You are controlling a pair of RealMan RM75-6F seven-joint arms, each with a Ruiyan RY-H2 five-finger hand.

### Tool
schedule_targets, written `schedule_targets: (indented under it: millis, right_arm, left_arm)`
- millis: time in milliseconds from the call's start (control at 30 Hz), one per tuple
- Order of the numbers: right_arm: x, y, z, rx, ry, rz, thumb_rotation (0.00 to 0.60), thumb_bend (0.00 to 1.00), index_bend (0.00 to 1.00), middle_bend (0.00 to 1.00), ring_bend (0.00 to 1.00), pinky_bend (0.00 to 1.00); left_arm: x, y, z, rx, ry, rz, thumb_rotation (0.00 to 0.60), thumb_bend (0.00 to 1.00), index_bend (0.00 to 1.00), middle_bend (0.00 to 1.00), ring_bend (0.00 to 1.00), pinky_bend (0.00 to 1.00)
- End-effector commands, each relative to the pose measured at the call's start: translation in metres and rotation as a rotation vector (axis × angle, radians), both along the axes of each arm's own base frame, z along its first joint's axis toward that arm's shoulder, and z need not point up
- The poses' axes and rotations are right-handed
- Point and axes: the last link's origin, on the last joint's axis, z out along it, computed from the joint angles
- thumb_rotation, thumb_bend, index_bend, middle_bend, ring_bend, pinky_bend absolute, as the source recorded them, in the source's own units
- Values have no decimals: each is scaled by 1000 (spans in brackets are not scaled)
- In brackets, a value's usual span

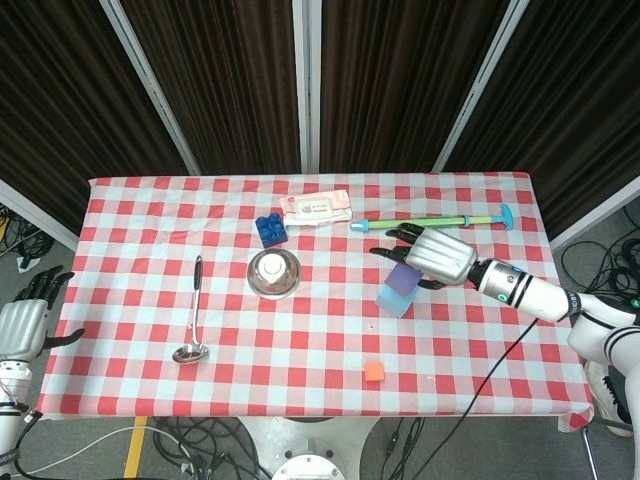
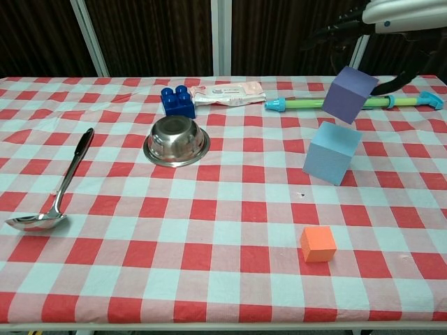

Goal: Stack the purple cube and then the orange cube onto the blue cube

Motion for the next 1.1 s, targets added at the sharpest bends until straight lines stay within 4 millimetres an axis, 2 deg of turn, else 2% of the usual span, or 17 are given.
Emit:
schedule_targets:
  millis: [33,267,600,1100]
  right_arm:
    - [-10,7,7,25,26,-2,600,176,0,423,115,161]
    - [-14,3,8,37,49,-4,600,176,0,424,116,165]
    - [-19,-7,-14,65,55,-33,600,176,0,424,116,168]
    - [-23,-16,-28,76,45,-57,600,176,0,423,117,172]
  left_arm:
    - [-2,0,1,8,3,6,600,85,226,206,119,265]
    - [-4,1,0,10,14,11,600,86,226,206,119,265]
    - [-7,1,-1,6,13,16,600,85,226,205,120,264]
    - [-12,3,-1,7,12,25,600,86,226,206,120,265]
